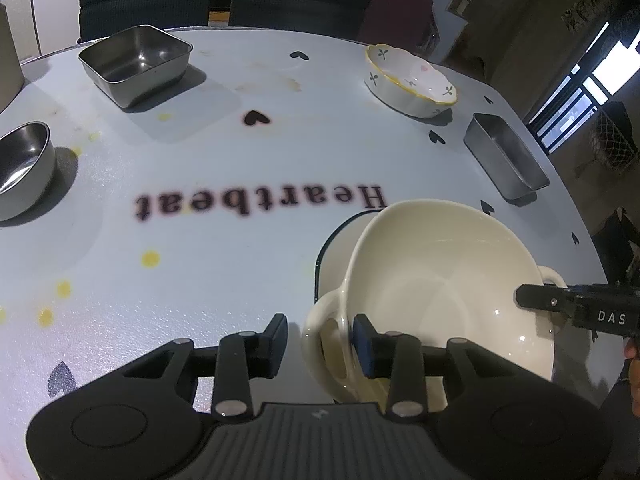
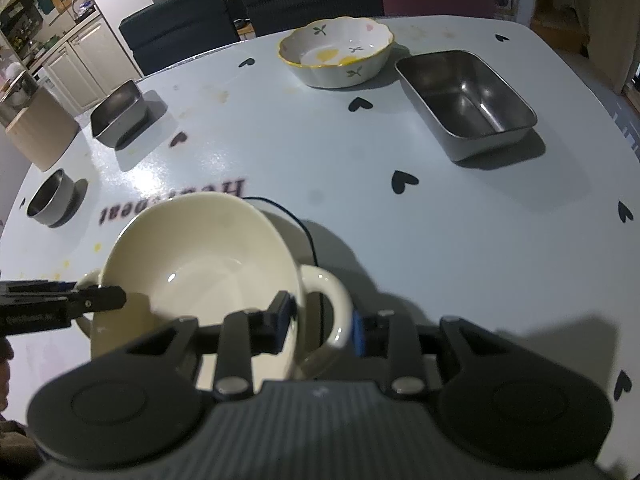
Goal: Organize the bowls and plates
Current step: 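Lower the cream two-handled bowl onto the white leaf plate with both grippers, then open both grippers to release the cream bowl rim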
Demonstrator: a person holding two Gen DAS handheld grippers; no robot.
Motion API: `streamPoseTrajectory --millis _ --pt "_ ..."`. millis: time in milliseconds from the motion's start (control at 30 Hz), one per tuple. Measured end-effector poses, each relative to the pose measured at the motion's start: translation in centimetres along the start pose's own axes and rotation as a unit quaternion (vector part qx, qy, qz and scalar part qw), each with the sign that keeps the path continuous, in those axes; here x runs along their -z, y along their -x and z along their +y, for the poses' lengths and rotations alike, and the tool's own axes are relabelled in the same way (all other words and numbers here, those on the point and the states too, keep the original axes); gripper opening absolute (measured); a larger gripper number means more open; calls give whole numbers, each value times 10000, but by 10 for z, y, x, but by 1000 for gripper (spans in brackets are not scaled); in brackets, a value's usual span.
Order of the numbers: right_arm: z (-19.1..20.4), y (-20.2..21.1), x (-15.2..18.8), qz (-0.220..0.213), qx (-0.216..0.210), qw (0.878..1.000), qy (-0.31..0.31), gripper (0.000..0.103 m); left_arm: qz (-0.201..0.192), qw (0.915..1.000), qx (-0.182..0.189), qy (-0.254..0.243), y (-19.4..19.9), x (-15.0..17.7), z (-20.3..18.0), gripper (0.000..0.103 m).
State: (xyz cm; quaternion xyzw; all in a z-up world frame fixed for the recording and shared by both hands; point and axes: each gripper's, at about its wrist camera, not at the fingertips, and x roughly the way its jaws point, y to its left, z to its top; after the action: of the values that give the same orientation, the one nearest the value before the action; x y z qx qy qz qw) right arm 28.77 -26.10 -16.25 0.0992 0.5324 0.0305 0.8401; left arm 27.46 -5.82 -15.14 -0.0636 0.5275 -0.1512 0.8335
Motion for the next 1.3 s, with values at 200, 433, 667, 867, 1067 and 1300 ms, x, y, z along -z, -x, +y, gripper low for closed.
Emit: streamPoseTrajectory --millis 200,433,667,867,1067,1300 --pt "1 -3 -1 45 58 10000 59 37 9 10000 19 0 0 0 -1 39" --pt "4 -6 0 74 146 9998 91 39 15 10000 12 2 1 -1 0 40" --pt "3 -7 -1 91 135 9998 118 39 11 10000 -5 -17 2 -1 1 40" --pt "2 -7 -1 75 122 9998 129 39 12 10000 0 -17 2 0 1 40" --pt "2 -7 0 79 134 9998 151 43 4 9999 -131 -21 3 1 0 49" --pt "-2 -2 8 105 25 9992 392 67 -45 9997 -232 -103 15 3 -2 87"
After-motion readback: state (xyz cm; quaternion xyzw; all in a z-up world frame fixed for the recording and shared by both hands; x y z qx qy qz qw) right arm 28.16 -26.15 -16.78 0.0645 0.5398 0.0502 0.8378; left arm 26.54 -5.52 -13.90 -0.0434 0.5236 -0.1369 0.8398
